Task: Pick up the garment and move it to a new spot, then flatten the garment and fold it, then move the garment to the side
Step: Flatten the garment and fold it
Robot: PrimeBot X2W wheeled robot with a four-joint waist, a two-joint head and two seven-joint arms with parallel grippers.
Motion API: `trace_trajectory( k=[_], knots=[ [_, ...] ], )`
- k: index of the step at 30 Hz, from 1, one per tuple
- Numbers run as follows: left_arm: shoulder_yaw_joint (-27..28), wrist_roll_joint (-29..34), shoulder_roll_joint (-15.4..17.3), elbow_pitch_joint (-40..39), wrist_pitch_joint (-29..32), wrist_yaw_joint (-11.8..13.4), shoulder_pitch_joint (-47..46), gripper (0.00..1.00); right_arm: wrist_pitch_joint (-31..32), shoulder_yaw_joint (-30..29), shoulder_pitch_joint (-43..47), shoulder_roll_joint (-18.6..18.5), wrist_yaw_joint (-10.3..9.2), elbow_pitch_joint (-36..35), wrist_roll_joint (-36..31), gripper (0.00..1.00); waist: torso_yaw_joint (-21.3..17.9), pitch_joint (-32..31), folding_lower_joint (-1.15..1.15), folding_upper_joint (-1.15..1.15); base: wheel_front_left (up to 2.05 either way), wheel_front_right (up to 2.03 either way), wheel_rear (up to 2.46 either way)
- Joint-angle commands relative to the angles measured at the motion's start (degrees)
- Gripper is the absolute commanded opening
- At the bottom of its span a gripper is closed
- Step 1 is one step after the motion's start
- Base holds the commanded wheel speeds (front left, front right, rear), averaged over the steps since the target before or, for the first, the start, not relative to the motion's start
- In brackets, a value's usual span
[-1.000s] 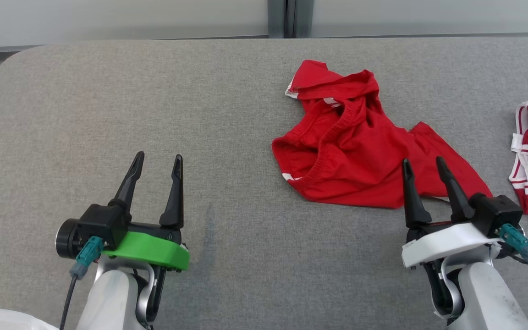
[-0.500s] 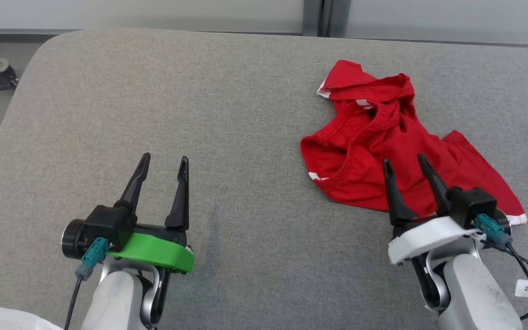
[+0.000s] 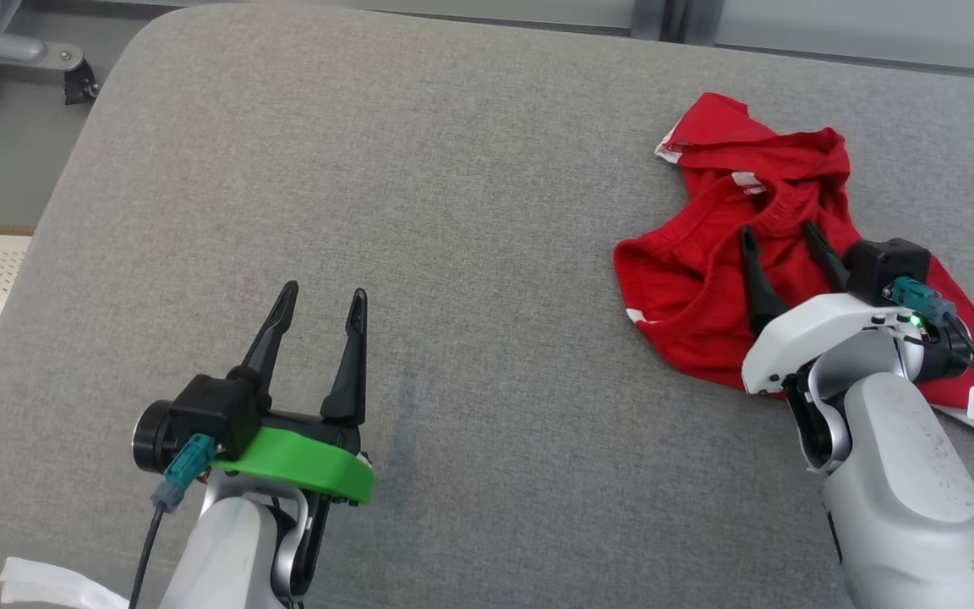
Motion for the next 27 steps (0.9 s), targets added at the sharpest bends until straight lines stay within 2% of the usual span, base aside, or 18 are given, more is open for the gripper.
trace_trajectory(
  k=[1, 5, 6, 7, 14, 20, 22, 27],
  knots=[
    [-0.15, -0.64, 0.09, 0.23, -0.14, 0.34, -1.02, 1.0, 0.85, -0.37, -1.11, -0.18, -0.11, 1.01, 0.57, 1.0, 1.41, 1.04, 0.0, 0.0, 0.0, 0.0, 0.0],
    [-0.9, -1.08, 0.09, 0.48, -0.14, 0.37, -1.33, 1.0, 2.08, -1.5, -2.77, -0.21, -0.11, 3.33, 0.54, 1.0, 2.33, 1.35, 0.0, 0.0, 0.0, 0.0, 0.0],
    [-1.13, -1.08, 0.09, 0.5, -0.14, 0.45, -1.39, 1.0, 2.32, -1.64, -3.1, -0.19, -0.11, 3.82, 1.02, 0.92, 2.51, 1.37, 0.0, 0.0, 0.0, 0.0, 0.0],
    [-1.35, -1.26, 0.09, 0.52, -0.14, 0.55, -1.39, 1.0, 2.33, -1.67, -3.48, -0.2, -0.11, 4.29, 1.59, 0.0, 2.71, 1.36, 0.0, 0.0, 0.0, 0.0, 0.0],
    [-2.29, -1.82, 0.09, 0.41, -0.14, 0.95, -1.57, 1.0, 0.16, -0.73, -6.3, -1.02, -0.11, 4.46, 1.43, 0.0, 3.66, 1.37, 0.0, 0.0, 0.0, 0.0, 0.0],
    [-3.22, -2.58, 0.09, 0.12, -0.14, 1.22, -2.17, 1.0, 1.29, 2.97, -10.62, -4.2, -0.11, 4.56, -0.52, 0.0, 4.93, 2.15, 0.0, 0.0, 0.0, 0.0, 0.0],
    [-3.48, -3.03, 0.09, 0.04, -0.14, 1.25, -2.34, 1.0, 1.76, 5.8, -12.23, -6.32, -0.11, 5.34, -2.81, 0.0, 5.38, 2.48, 0.0, 0.0, 0.0, 0.0, 0.0],
    [-4.31, -3.88, 0.09, -0.08, -0.14, 1.35, -2.84, 1.0, 1.87, 13.08, -17.26, -9.03, -0.12, 8.76, -4.07, 0.0, 6.56, 3.62, 0.0, 0.0, 0.0, 0.0, 0.0]
  ],
)
